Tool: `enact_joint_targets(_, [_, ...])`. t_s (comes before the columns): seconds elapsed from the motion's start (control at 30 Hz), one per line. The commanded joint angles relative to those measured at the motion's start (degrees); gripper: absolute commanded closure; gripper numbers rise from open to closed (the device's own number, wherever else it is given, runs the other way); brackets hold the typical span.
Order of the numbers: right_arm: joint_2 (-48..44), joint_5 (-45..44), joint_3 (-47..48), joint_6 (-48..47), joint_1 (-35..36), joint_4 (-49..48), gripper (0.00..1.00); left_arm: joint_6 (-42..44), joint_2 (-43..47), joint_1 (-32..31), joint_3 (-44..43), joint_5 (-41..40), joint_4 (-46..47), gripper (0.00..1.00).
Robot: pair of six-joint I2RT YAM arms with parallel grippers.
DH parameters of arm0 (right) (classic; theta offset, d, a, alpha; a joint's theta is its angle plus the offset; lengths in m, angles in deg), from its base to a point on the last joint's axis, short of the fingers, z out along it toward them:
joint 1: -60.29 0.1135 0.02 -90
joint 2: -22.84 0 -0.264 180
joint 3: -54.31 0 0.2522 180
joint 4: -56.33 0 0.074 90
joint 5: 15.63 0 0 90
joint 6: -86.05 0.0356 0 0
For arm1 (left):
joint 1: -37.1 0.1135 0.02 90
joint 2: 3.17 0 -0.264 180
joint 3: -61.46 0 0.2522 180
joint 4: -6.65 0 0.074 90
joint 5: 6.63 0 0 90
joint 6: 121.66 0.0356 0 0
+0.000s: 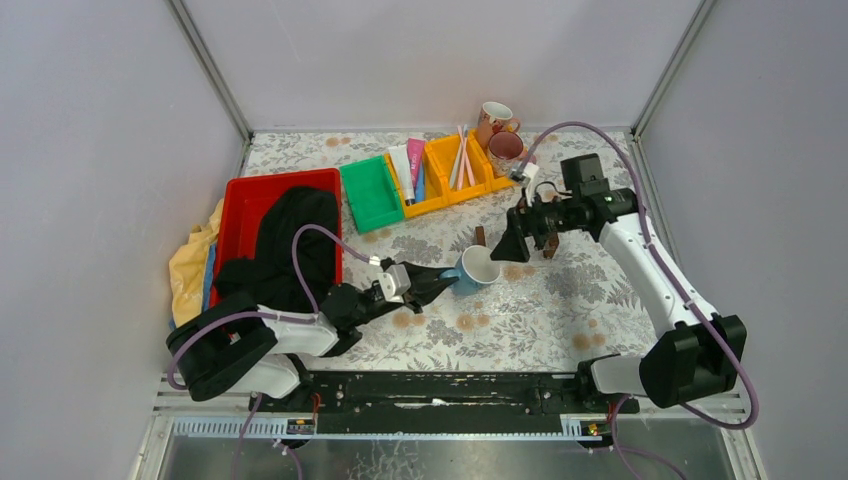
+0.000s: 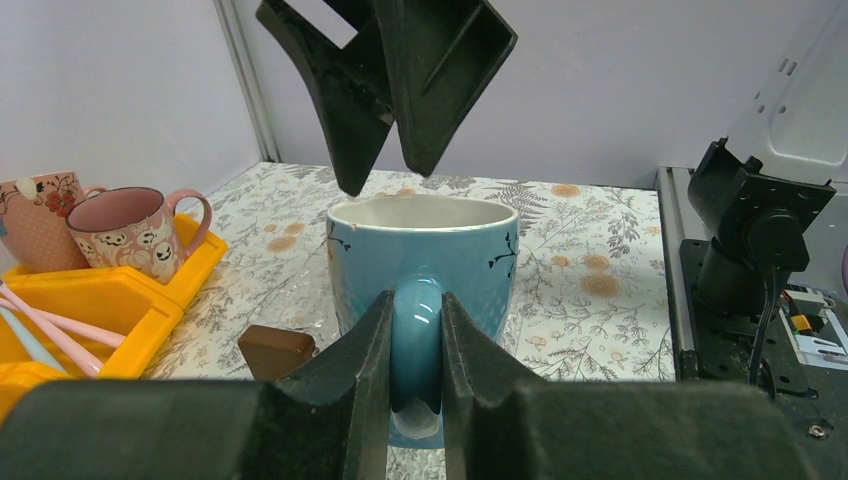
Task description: Prepare toiletry sets of a toothbrush and toothpaste on the tray
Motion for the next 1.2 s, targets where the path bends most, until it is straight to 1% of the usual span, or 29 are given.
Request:
enact_joint_targets(0.0, [1.3, -8.1, 3.2, -0.1, 4.8, 3.2, 0.19, 2.9, 1.6, -0.8, 0.1, -2.4, 8.6, 1.0])
enact_joint_targets(0.13, [1.7, -12.9, 3.9, 0.6, 8.7, 3.5, 0.25, 3.5, 1.7, -1.2, 0.2, -2.9, 8.6, 1.0])
enact_joint_targets(0.33, [1.8, -17.3, 4.1, 1.5, 12.2, 2.9, 0.42, 4.0, 2.0, -1.7, 0.6, -3.7, 8.5, 1.0])
enact_joint_targets(0.47, [2.6, -18.4, 4.7, 2.0, 13.2, 2.8, 0.59, 4.3, 2.4, -1.9, 0.9, -3.8, 8.5, 1.0])
enact_joint_targets(0.6, [3.2, -18.7, 5.4, 2.3, 13.7, 2.9, 0.83, 4.3, 2.6, -2.0, 1.1, -4.1, 8.5, 1.0])
enact_joint_targets(0.63, [3.2, -18.8, 5.4, 2.5, 13.7, 2.8, 0.89, 4.1, 2.6, -2.0, 1.2, -4.3, 8.5, 0.97])
enact_joint_targets(0.7, [3.1, -18.9, 5.4, 2.8, 13.8, 2.4, 1.0, 3.5, 2.6, -2.0, 1.4, -4.7, 8.5, 0.81])
enact_joint_targets(0.77, [2.8, -19.2, 5.3, 2.9, 13.8, 2.0, 1.0, 2.6, 2.7, -2.0, 1.6, -4.9, 8.5, 0.7])
enact_joint_targets(0.8, [2.6, -19.3, 5.2, 2.9, 13.8, 1.8, 1.0, 2.0, 2.8, -2.0, 1.8, -5.2, 8.5, 0.6])
enact_joint_targets(0.83, [2.4, -19.4, 5.2, 3.0, 13.8, 1.4, 1.0, 1.4, 3.0, -2.1, 2.1, -5.7, 8.5, 0.53])
enact_joint_targets(0.9, [2.3, -19.5, 5.2, 3.0, 13.8, 1.1, 1.0, 0.3, 3.8, -2.1, 2.9, -6.2, 8.5, 0.41])
enact_joint_targets(1.0, [2.3, -19.9, 5.1, 2.8, 13.8, 0.9, 1.0, -1.1, 5.2, -2.0, 4.3, -6.9, 8.5, 0.25])
enact_joint_targets(1.17, [3.2, -22.4, 4.8, 1.1, 13.8, 1.2, 1.0, -3.9, 9.5, -2.0, 8.1, -9.3, 7.3, 0.06])
